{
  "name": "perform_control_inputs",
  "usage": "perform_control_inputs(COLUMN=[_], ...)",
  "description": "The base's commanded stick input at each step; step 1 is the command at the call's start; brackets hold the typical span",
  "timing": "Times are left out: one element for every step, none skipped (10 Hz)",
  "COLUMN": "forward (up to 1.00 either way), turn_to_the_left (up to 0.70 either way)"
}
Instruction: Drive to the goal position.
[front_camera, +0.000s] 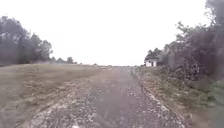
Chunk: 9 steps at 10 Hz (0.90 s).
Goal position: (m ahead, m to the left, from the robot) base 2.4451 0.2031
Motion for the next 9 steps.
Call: perform_control_inputs(forward=[0.45,0.45,0.45,0.45,0.45,0.45,0.45,0.45,0.45], turn_to_the_left=[0.00,0.00,0.00,0.00,0.00,0.00,0.00,0.00,0.00])
